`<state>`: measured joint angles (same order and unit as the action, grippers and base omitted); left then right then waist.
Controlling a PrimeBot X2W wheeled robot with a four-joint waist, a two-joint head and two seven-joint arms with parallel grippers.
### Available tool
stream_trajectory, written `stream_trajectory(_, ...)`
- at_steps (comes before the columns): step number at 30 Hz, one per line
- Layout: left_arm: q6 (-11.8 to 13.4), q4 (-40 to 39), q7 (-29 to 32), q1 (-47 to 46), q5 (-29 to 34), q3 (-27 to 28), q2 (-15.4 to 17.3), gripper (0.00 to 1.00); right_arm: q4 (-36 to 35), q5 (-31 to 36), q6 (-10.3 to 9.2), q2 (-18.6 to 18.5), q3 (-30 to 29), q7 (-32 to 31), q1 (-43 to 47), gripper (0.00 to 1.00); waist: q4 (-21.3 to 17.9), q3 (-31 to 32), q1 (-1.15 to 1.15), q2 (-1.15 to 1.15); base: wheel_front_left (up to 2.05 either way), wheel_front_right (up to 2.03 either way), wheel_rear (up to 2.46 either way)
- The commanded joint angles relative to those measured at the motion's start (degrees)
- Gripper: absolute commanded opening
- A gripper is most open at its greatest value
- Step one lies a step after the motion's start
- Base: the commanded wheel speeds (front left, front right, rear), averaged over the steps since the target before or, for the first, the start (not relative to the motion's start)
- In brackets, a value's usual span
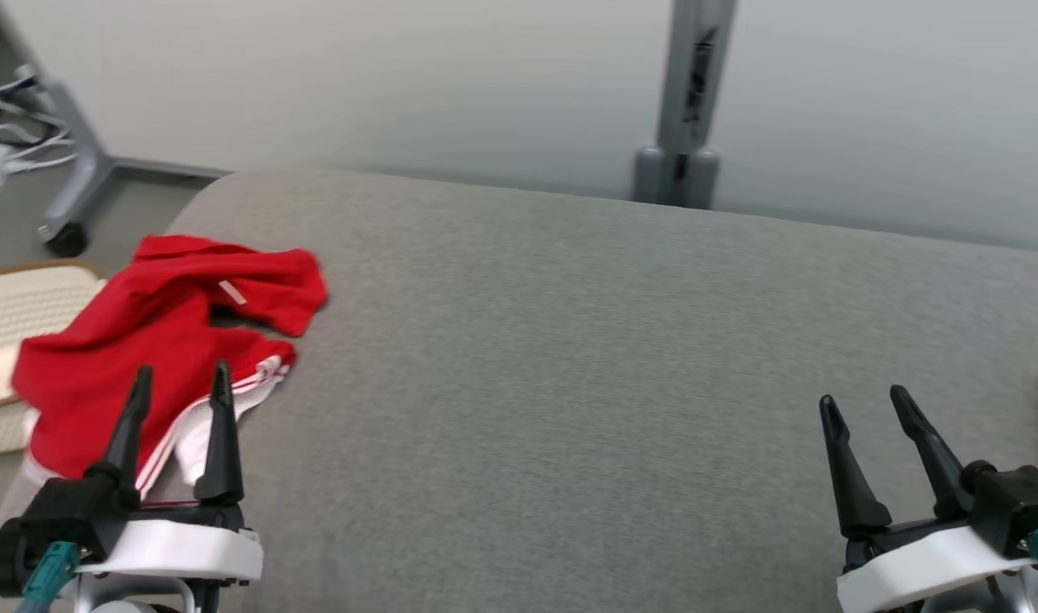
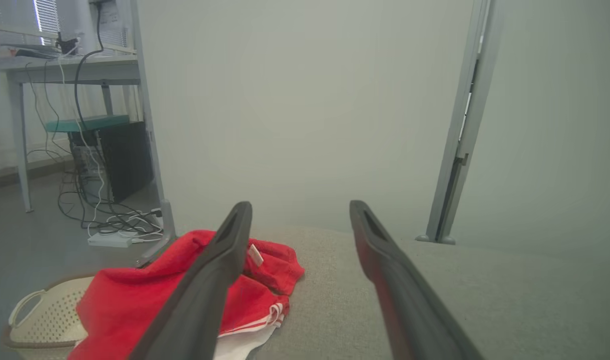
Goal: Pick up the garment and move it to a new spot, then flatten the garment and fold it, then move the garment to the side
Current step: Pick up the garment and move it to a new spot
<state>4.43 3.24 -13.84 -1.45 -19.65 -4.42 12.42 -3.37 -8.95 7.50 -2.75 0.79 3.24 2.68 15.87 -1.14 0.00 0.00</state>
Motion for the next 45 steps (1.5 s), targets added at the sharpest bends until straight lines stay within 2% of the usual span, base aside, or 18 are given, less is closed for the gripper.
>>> stream_trajectory(1,0.15,0.17,-0.28,-0.31,-0.18,0.18,0.41,1.0,0.03,0.04,-0.01,-0.25,0.08,-0.06,-0.51,1.0,4.06,-0.28,0.0,0.0,0.0,0.0,0.0)
stream_trajectory(6,0.36,0.48,-0.81,0.53,-0.59,1.42,0.49,1.0,1.0,-0.25,-0.01,-0.27,1.13,0.06,-1.14,1.0,7.88,-0.55,0.0,0.0,0.0,0.0,0.0)
stream_trajectory(11,0.03,0.59,-0.95,0.55,-0.35,1.62,0.42,1.0,1.58,-0.58,-0.01,-0.28,1.62,0.45,-1.31,1.0,9.88,-0.58,0.0,0.0,0.0,0.0,0.0)
stream_trajectory(26,0.27,1.2,-1.19,-0.23,0.39,2.41,0.34,1.0,2.42,-0.63,0.0,-0.28,2.16,0.44,-2.12,1.0,9.2,-1.14,0.0,0.0,0.0,0.0,0.0)
stream_trajectory(32,0.5,0.23,-1.21,-3.21,1.14,2.95,1.41,1.0,1.72,-0.42,0.0,-0.28,2.01,0.1,-2.45,1.0,8.77,-2.17,0.0,0.0,0.0,0.0,0.0)
stream_trajectory(35,0.29,-0.08,-0.6,-6.85,1.55,3.61,3.35,1.0,1.05,0.07,-0.01,-0.28,2.15,-0.29,-3.27,1.0,8.14,-3.27,0.0,0.0,0.0,0.0,0.0)
stream_trajectory(38,-1.03,1.67,1.15,-11.9,1.39,4.47,6.3,1.0,0.62,-0.17,-0.01,-0.28,2.62,-0.7,-3.9,1.0,6.92,-4.72,0.0,0.0,0.0,0.0,0.0)
stream_trajectory(45,-5.74,15.9,6.42,-21.08,-0.99,5.52,12.6,1.0,-0.38,0.91,0.0,-0.32,4.02,-1.65,-6.21,1.0,2.1,-9.36,0.0,0.0,0.0,0.0,0.0)
